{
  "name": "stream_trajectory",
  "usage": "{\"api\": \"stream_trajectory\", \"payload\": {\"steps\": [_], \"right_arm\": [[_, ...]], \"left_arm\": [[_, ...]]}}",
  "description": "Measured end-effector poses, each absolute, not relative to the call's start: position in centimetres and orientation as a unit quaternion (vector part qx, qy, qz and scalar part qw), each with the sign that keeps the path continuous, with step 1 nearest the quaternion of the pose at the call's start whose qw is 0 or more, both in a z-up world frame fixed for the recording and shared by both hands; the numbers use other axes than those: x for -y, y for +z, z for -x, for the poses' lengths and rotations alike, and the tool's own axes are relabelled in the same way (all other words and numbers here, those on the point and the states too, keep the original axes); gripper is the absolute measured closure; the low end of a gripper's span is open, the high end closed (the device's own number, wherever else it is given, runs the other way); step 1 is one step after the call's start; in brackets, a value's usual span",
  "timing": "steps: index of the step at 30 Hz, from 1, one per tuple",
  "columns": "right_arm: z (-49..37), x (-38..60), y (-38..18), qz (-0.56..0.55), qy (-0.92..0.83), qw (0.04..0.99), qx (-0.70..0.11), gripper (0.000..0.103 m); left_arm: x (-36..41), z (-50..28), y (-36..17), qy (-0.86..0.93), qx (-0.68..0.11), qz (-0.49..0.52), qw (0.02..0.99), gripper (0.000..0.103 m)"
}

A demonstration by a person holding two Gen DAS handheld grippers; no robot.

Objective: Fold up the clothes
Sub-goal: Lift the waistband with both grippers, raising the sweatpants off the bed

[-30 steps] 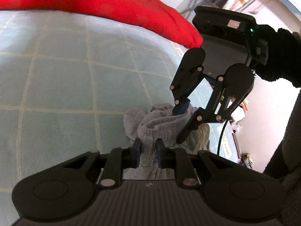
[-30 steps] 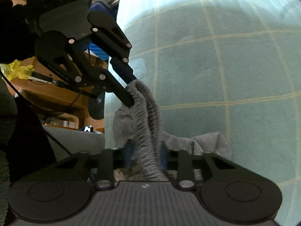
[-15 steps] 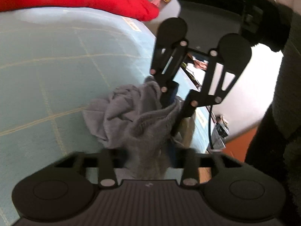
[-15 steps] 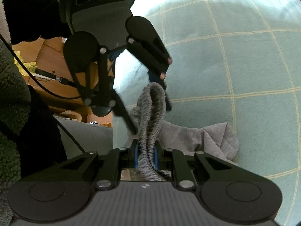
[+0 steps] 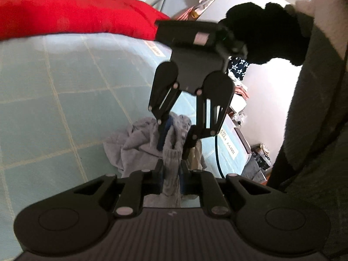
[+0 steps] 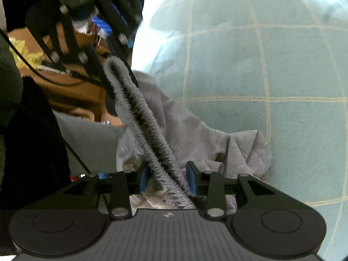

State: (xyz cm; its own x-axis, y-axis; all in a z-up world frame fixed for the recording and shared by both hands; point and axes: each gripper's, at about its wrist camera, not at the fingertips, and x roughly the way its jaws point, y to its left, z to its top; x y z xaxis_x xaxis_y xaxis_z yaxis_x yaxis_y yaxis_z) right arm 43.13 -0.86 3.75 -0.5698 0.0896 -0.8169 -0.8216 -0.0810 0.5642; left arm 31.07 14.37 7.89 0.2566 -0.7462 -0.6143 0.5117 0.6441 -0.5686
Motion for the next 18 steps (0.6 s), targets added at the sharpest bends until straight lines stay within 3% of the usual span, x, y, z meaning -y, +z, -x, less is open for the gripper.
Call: {"api": "stream_trajectory", "payload": {"steps": [2, 3, 4, 5, 8, 15, 18], "right_arm": [[-42.7, 0.5, 3.5, 0.33, 0.664, 0.337, -0.58, 0.06], [-42.4, 0.3, 3.5, 0.339, 0.663, 0.336, -0.577, 0.065], [-42.1, 0.3, 3.7, 0.349, 0.662, 0.338, -0.57, 0.08], [-41.7, 0.3, 3.9, 0.36, 0.662, 0.341, -0.563, 0.082], [-40.9, 0.3, 4.7, 0.379, 0.661, 0.343, -0.55, 0.084], [-41.1, 0.2, 6.2, 0.36, 0.668, 0.352, -0.548, 0.084], [-41.7, 0.2, 7.2, 0.326, 0.676, 0.35, -0.56, 0.084]], "left_arm": [[-14.5, -31.0, 7.5, -0.393, -0.464, 0.129, 0.783, 0.092], [-14.5, -31.2, 6.9, -0.389, -0.471, 0.132, 0.781, 0.091], [-14.4, -31.3, 6.6, -0.385, -0.474, 0.132, 0.781, 0.091], [-14.1, -31.5, 6.0, -0.387, -0.477, 0.134, 0.778, 0.09], [-13.4, -31.7, 5.2, -0.388, -0.481, 0.123, 0.777, 0.083], [-11.1, -33.8, 3.5, -0.431, -0.471, 0.066, 0.767, 0.053], [-11.4, -35.0, 1.6, -0.446, -0.48, 0.085, 0.75, 0.052]]}}
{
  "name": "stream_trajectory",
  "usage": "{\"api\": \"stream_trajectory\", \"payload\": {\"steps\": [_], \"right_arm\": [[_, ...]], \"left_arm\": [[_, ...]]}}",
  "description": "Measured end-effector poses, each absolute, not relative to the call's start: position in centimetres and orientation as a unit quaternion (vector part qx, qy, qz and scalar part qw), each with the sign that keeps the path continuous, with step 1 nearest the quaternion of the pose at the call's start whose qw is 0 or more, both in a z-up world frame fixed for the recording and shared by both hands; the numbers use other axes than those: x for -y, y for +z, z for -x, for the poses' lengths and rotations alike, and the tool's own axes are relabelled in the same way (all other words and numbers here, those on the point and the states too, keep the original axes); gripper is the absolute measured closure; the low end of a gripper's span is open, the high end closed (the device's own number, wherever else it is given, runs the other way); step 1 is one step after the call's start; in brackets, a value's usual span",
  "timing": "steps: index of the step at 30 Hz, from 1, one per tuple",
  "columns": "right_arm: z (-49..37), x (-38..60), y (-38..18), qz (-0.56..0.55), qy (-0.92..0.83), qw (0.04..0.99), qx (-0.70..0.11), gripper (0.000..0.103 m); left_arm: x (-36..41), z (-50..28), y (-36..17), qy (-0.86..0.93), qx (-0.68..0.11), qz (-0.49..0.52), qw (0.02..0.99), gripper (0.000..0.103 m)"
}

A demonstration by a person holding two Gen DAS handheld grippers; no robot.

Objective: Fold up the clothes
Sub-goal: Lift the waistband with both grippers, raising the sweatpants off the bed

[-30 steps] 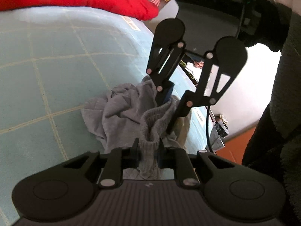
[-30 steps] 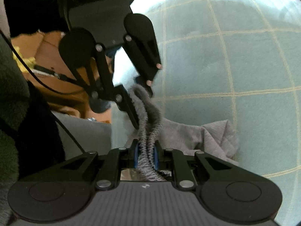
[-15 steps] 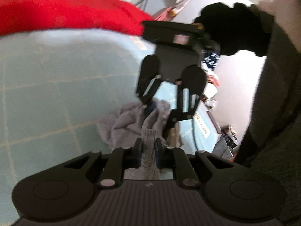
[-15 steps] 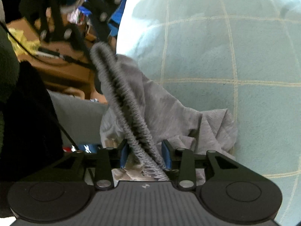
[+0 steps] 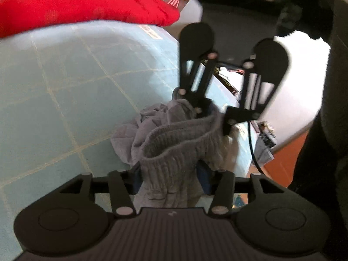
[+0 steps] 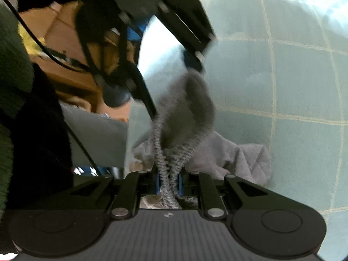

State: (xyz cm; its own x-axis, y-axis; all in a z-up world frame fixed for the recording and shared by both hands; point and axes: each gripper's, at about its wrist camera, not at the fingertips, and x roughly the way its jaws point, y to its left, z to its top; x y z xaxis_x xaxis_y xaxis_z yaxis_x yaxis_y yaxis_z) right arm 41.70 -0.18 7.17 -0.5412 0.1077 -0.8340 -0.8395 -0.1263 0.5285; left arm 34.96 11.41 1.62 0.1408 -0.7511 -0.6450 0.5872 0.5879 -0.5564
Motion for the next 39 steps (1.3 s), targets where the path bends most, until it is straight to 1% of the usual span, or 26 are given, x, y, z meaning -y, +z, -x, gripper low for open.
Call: {"api": "stream_trajectory", "payload": {"steps": [2, 4, 7, 9, 14, 17, 18, 19, 20, 21, 22, 23, 26, 27, 28, 29, 31, 32, 34, 37, 39], "right_arm": [[-41.9, 0.5, 8.0, 0.301, 0.68, 0.35, -0.57, 0.084], [-41.9, 0.7, 8.5, 0.284, 0.683, 0.35, -0.575, 0.085], [-41.6, 0.9, 9.8, 0.284, 0.689, 0.352, -0.567, 0.085], [-41.2, 1.0, 10.8, 0.295, 0.696, 0.347, -0.556, 0.085], [-38.8, 0.7, 11.7, 0.378, 0.705, 0.304, -0.519, 0.085], [-38.6, 0.7, 11.0, 0.386, 0.7, 0.292, -0.526, 0.085], [-38.6, 0.8, 10.8, 0.384, 0.698, 0.292, -0.529, 0.085], [-38.5, 0.8, 10.7, 0.381, 0.698, 0.292, -0.531, 0.085], [-38.4, 0.9, 10.7, 0.379, 0.698, 0.292, -0.533, 0.085], [-38.4, 1.0, 10.6, 0.377, 0.696, 0.294, -0.536, 0.084], [-38.5, 1.2, 10.5, 0.375, 0.692, 0.3, -0.539, 0.084], [-38.7, 1.5, 10.3, 0.373, 0.688, 0.308, -0.542, 0.084], [-39.7, 2.5, 9.8, 0.354, 0.669, 0.346, -0.555, 0.078], [-40.2, 2.8, 9.8, 0.345, 0.665, 0.361, -0.556, 0.074], [-40.7, 3.1, 9.8, 0.336, 0.661, 0.376, -0.556, 0.066], [-41.5, 3.5, 9.8, 0.323, 0.656, 0.393, -0.558, 0.062], [-40.6, 3.9, 9.8, 0.302, 0.65, 0.422, -0.554, 0.049], [-40.5, 4.0, 9.9, 0.294, 0.648, 0.433, -0.553, 0.048], [-40.6, 4.6, 9.3, 0.286, 0.645, 0.451, -0.546, 0.039], [-41.6, 5.3, 9.2, 0.286, 0.646, 0.457, -0.541, 0.038], [-41.7, 5.8, 8.5, 0.309, 0.641, 0.453, -0.537, 0.038]], "left_arm": [[-11.9, -35.5, 0.9, -0.455, -0.487, 0.091, 0.74, 0.049], [-12.5, -35.8, 0.0, -0.457, -0.501, 0.093, 0.729, 0.048], [-13.0, -35.9, -0.8, -0.465, -0.515, 0.103, 0.712, 0.048], [-13.0, -36.0, -0.6, -0.485, -0.505, 0.105, 0.707, 0.045], [-10.5, -36.6, 0.6, -0.563, -0.469, 0.042, 0.679, 0.043], [-8.5, -36.8, 1.1, -0.613, -0.449, 0.0, 0.65, 0.042], [-8.0, -36.9, 1.0, -0.623, -0.449, -0.001, 0.641, 0.045], [-7.6, -37.0, 0.9, -0.629, -0.452, 0.001, 0.632, 0.045], [-7.2, -37.0, 0.8, -0.634, -0.455, 0.004, 0.625, 0.054], [-7.1, -36.8, 0.7, -0.631, -0.459, 0.005, 0.626, 0.08], [-7.1, -36.5, 0.6, -0.625, -0.462, 0.005, 0.629, 0.088], [-7.2, -36.0, 0.6, -0.612, -0.466, 0.005, 0.639, 0.088], [-8.0, -34.3, 1.7, -0.574, -0.468, -0.006, 0.672, 0.09], [-8.2, -34.2, 2.3, -0.557, -0.472, -0.006, 0.684, 0.09], [-8.6, -33.9, 2.8, -0.541, -0.477, -0.002, 0.693, 0.09], [-9.1, -33.4, 3.3, -0.525, -0.482, 0.003, 0.701, 0.09], [-9.8, -32.5, 4.3, -0.504, -0.489, 0.002, 0.712, 0.09], [-10.0, -32.1, 4.7, -0.492, -0.494, -0.004, 0.717, 0.09], [-10.4, -31.3, 5.4, -0.472, -0.505, -0.009, 0.722, 0.09], [-10.8, -30.4, 5.7, -0.451, -0.521, -0.005, 0.724, 0.09], [-10.6, -30.0, 5.4, -0.435, -0.531, -0.006, 0.727, 0.09]]}}
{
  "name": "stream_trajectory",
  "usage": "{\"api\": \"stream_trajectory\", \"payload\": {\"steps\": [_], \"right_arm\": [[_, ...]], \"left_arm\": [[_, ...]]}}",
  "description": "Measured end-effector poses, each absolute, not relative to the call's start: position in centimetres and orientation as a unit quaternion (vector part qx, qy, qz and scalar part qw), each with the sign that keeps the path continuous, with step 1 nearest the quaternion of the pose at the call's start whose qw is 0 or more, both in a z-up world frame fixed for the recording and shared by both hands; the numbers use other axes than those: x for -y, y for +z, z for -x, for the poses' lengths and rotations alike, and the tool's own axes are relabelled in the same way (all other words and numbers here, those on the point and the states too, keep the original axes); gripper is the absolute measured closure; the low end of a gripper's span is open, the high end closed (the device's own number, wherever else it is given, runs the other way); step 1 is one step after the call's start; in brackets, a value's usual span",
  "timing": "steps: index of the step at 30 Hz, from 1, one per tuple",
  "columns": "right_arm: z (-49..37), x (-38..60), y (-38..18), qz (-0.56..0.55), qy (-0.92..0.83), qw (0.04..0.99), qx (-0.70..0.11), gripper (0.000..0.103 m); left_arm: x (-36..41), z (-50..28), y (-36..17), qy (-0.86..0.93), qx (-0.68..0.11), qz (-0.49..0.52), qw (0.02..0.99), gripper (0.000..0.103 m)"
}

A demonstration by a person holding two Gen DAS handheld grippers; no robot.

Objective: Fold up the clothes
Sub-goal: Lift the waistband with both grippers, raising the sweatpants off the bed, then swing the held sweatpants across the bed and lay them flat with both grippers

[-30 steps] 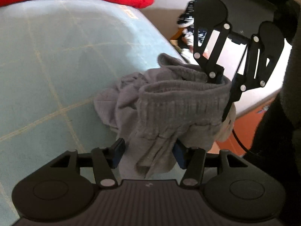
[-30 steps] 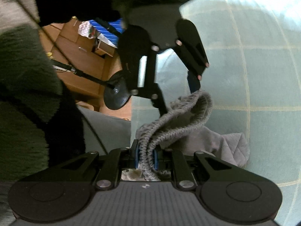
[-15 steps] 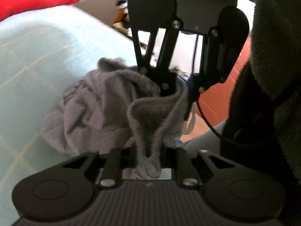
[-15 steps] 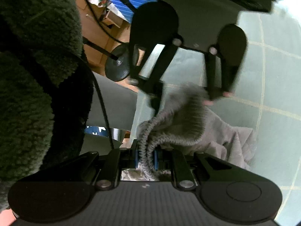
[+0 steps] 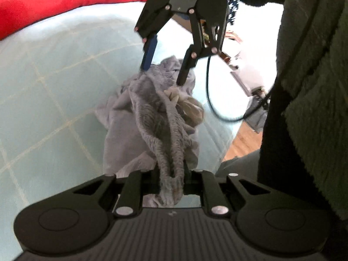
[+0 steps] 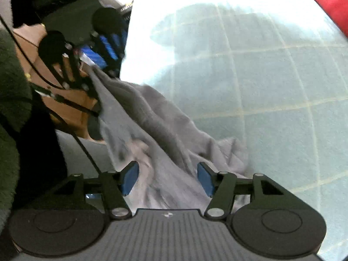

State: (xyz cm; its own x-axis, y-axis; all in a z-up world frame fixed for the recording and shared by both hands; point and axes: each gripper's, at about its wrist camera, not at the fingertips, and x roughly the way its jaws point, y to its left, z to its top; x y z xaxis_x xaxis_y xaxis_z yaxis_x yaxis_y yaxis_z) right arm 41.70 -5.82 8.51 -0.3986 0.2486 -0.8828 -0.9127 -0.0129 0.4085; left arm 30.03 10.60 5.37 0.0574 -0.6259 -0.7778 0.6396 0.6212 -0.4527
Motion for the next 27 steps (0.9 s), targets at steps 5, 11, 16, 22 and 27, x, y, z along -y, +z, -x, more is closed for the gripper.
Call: {"api": "stream_trajectory", "payload": {"steps": [5, 11, 16, 22, 27], "right_arm": [[-43.5, 7.6, 7.1, 0.328, 0.621, 0.452, -0.551, 0.038], [-47.1, 9.9, 3.4, 0.209, 0.6, 0.441, -0.634, 0.038], [-47.0, 11.3, 4.7, 0.144, 0.606, 0.409, -0.667, 0.054], [-45.4, 13.9, 7.3, 0.128, 0.59, 0.479, -0.637, 0.086], [-44.2, 18.0, 11.6, 0.099, 0.551, 0.571, -0.601, 0.087]], "left_arm": [[-10.4, -29.8, 3.8, -0.406, -0.547, 0.013, 0.732, 0.09], [-11.7, -28.6, 3.5, -0.382, -0.564, 0.033, 0.731, 0.09], [-12.0, -29.6, 2.6, -0.349, -0.582, 0.05, 0.733, 0.09], [-13.5, -31.8, 3.4, -0.317, -0.584, 0.061, 0.744, 0.09], [-12.9, -36.2, 5.1, -0.311, -0.57, 0.03, 0.76, 0.09]]}}
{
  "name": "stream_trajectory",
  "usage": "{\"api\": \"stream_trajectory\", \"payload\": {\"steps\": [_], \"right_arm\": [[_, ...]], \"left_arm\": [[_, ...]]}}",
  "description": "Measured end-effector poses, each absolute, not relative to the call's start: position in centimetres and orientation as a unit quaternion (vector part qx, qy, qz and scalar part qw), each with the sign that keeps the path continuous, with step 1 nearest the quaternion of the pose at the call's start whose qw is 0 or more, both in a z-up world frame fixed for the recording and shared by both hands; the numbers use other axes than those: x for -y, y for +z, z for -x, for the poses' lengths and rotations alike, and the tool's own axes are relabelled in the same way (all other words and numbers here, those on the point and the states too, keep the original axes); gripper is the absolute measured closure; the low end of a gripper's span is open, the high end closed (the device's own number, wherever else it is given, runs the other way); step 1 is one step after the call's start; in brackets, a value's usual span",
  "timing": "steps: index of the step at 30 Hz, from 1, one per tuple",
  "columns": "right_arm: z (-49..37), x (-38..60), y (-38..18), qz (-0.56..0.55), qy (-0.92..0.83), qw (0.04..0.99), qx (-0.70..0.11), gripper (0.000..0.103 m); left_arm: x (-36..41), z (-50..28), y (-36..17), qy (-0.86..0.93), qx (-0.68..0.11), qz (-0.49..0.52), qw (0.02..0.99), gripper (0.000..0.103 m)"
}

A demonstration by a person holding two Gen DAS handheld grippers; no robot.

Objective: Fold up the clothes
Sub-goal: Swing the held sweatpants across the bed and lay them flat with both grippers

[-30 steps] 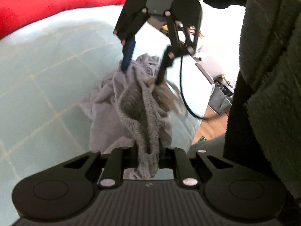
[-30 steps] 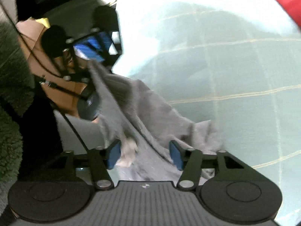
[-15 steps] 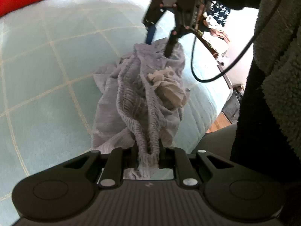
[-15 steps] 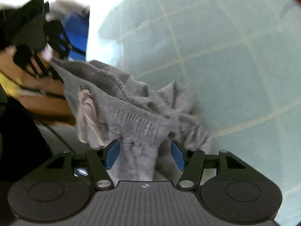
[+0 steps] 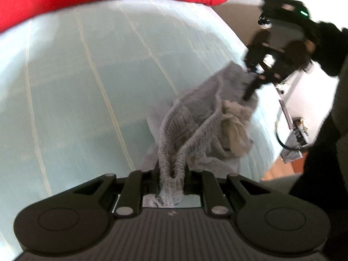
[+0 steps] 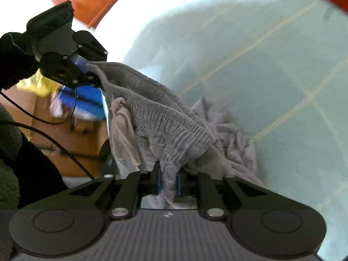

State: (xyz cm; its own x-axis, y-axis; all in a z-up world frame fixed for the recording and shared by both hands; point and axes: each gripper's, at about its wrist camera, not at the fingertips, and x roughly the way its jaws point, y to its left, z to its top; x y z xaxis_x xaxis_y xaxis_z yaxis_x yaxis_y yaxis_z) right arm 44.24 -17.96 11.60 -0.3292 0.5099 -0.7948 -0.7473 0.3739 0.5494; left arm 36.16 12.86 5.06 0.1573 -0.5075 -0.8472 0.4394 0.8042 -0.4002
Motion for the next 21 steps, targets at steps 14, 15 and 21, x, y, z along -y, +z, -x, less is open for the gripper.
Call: {"api": "stream_trajectory", "payload": {"steps": [14, 15, 21], "right_arm": [[-39.2, 31.8, 16.1, -0.032, 0.3, 0.773, -0.558, 0.089], [-38.7, 32.4, 15.8, -0.039, 0.285, 0.778, -0.558, 0.089], [-35.9, 36.8, 14.0, -0.072, 0.187, 0.806, -0.558, 0.089]], "left_arm": [[2.5, -50.9, 7.0, -0.38, -0.514, -0.135, 0.757, 0.09], [3.8, -51.6, 7.0, -0.386, -0.512, -0.143, 0.754, 0.09], [12.7, -54.4, 4.0, -0.422, -0.509, -0.188, 0.726, 0.09]]}}
